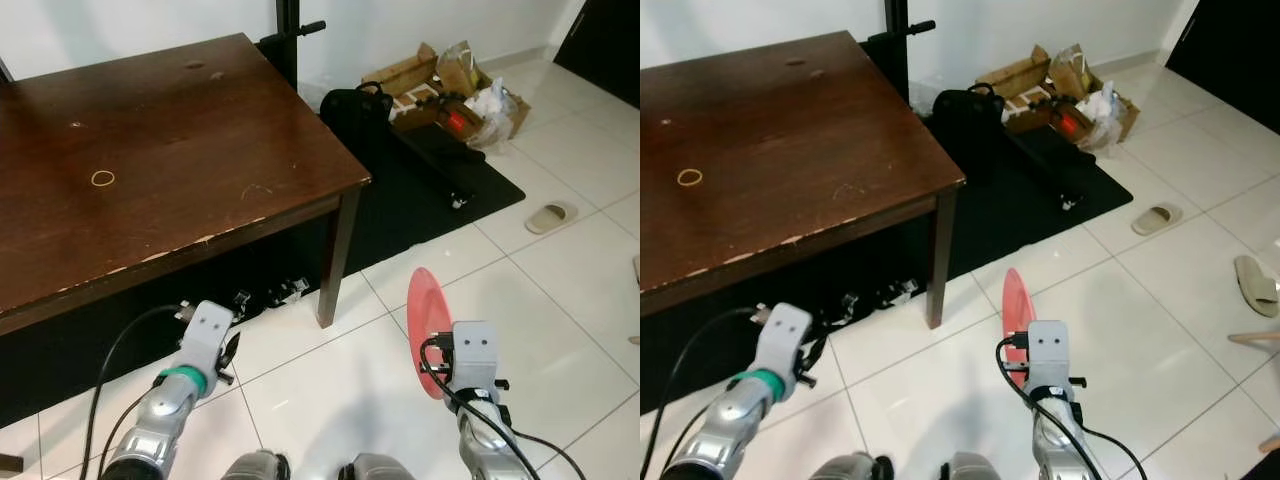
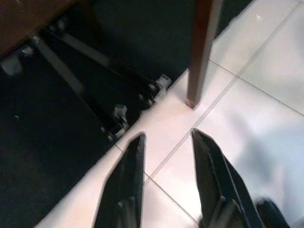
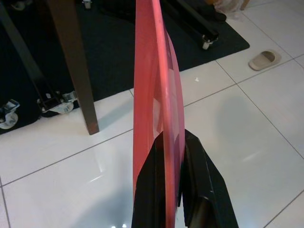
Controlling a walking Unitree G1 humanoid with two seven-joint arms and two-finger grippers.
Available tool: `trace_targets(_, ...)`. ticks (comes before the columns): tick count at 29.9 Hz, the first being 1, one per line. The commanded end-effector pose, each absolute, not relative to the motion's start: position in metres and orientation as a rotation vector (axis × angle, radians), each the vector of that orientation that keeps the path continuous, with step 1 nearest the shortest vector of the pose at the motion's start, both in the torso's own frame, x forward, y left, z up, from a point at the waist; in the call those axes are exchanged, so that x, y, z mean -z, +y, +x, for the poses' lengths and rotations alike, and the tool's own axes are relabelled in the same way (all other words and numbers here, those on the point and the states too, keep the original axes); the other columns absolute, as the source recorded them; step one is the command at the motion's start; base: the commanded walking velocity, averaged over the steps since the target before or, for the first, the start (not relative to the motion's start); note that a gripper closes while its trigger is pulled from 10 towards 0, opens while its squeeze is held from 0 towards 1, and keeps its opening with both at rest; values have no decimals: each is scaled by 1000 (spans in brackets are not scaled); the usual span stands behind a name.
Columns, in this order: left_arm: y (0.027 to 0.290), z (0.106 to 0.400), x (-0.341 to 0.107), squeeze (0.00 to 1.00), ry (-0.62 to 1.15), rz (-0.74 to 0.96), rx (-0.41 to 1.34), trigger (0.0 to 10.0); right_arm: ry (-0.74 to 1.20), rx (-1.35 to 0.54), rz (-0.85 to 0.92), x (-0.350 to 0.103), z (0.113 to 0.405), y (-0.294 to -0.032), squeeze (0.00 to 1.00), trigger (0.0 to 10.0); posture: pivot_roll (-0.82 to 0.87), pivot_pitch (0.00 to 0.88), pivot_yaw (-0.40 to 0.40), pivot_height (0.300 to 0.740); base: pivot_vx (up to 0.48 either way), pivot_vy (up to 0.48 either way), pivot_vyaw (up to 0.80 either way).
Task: Setting the table
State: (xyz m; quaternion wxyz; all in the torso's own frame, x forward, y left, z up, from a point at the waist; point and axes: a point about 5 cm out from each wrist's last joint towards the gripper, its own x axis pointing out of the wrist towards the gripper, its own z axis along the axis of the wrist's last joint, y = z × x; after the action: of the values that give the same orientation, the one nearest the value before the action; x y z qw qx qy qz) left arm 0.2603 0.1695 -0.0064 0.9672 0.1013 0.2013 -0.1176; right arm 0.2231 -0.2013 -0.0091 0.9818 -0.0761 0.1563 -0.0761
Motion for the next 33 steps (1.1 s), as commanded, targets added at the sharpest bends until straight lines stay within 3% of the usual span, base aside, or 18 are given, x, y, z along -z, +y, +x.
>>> trace_targets(1, 166, 261, 14, 0, 470, 149, 194, 10000, 315, 162, -150, 10, 222, -203, 0, 10000, -118, 0, 37, 740, 0, 0, 0)
trace_targets(33, 160, 265, 16, 0, 451, 171, 202, 10000, 320, 169, -146, 12, 218, -202, 0, 10000, -122, 0, 37, 740, 0, 0, 0)
